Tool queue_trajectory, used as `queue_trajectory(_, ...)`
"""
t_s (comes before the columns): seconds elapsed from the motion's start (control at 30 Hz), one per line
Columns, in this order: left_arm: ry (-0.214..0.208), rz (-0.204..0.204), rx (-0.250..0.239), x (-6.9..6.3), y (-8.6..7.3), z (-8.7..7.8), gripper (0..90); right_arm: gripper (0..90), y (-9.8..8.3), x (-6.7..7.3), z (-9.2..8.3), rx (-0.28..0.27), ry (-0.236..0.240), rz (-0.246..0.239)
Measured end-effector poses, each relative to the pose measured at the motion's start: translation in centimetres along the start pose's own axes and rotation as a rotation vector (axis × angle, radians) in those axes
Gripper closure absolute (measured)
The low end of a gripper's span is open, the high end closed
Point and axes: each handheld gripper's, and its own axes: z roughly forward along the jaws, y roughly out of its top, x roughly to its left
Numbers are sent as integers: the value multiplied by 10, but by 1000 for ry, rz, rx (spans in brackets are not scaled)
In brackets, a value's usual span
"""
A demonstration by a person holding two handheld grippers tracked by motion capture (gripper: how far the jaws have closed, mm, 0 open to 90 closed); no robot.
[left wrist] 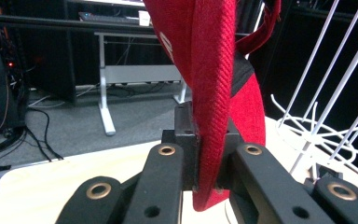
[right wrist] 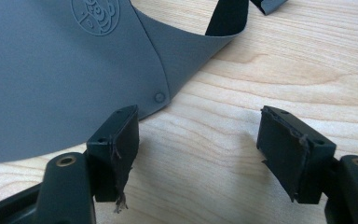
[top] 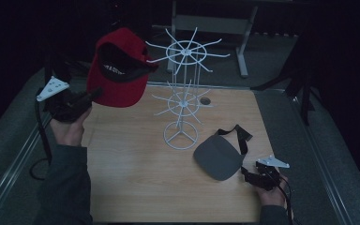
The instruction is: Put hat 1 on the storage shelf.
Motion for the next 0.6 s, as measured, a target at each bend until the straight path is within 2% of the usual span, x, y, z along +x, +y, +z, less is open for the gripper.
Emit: queue_trajectory(0.6,-4,-31,-19,-6,21,6,857,295,0,0,0,0,0,0)
